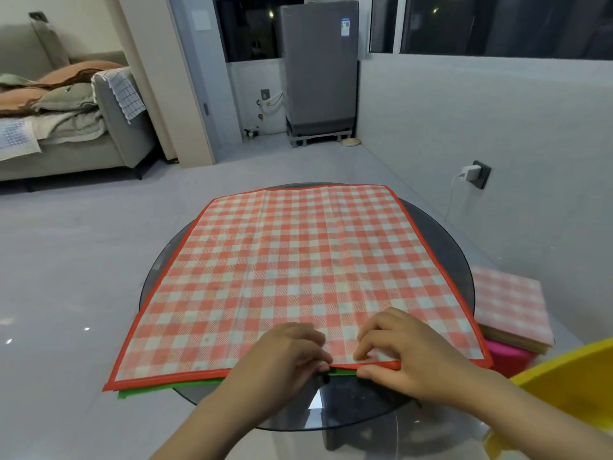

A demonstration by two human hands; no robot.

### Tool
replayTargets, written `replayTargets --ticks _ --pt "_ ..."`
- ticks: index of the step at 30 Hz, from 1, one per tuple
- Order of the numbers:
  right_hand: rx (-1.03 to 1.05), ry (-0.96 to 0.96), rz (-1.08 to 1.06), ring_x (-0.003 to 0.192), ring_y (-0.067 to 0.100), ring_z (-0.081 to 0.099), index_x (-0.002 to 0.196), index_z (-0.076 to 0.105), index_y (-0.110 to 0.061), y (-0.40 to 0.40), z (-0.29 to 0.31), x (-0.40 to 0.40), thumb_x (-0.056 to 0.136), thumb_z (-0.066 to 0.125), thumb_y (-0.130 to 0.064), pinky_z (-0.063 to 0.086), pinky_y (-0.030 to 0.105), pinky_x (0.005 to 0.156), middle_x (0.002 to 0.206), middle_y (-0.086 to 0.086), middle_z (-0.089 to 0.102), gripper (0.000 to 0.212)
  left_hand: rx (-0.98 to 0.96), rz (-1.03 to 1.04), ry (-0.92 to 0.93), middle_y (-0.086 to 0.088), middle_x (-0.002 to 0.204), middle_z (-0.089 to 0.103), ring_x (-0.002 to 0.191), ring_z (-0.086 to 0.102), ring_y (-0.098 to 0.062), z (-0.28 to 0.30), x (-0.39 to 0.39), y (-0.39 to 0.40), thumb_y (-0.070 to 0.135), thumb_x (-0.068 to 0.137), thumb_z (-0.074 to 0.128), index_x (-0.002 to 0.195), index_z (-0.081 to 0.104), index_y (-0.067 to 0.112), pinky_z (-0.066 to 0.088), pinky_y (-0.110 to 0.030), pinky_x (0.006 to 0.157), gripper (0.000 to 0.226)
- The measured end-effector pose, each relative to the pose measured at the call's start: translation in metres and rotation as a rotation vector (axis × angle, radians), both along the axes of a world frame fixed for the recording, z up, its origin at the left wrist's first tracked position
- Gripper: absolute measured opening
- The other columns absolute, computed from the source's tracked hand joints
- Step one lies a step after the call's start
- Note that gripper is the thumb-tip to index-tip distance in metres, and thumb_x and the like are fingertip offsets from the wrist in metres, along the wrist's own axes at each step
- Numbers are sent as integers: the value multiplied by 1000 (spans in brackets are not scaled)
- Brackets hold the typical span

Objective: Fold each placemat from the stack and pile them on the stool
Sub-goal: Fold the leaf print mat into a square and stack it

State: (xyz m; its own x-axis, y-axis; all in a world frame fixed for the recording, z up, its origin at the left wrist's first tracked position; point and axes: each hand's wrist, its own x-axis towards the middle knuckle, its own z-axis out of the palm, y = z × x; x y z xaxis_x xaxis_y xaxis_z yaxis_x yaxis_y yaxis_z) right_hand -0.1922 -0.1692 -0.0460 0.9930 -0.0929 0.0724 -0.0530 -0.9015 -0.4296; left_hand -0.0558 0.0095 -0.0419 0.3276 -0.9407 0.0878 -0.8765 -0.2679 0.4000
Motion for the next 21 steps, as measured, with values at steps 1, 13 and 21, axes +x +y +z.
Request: replayTargets --ticks 1,13,21 --pt "-3 3 -3 106 -3 40 101 66 -37 0 1 0 83 56 -55 35 12 90 106 -25 51 27 -17 7 -1 17 122 59 118 45 1 1 0 0 35 94 52 110 70 29 28 -2 87 25" --pt "-100 23 -107 77 6 55 97 53 -27 8 20 9 97 40 -37 47 22 71 86 -12 61 16 108 215 -28 14 103 66 90 57 -3 25 10 11 35 95 50 111 68 29 48 -18 80 25" --pt "-237 -1 -235 55 2 39 95 51 -29 -7 68 6 98 40 -35 24 15 49 57 -20 40 13 23 335 -68 14 66 64 64 57 -2 74 22 32 41 88 59 71 61 36 47 -25 63 18"
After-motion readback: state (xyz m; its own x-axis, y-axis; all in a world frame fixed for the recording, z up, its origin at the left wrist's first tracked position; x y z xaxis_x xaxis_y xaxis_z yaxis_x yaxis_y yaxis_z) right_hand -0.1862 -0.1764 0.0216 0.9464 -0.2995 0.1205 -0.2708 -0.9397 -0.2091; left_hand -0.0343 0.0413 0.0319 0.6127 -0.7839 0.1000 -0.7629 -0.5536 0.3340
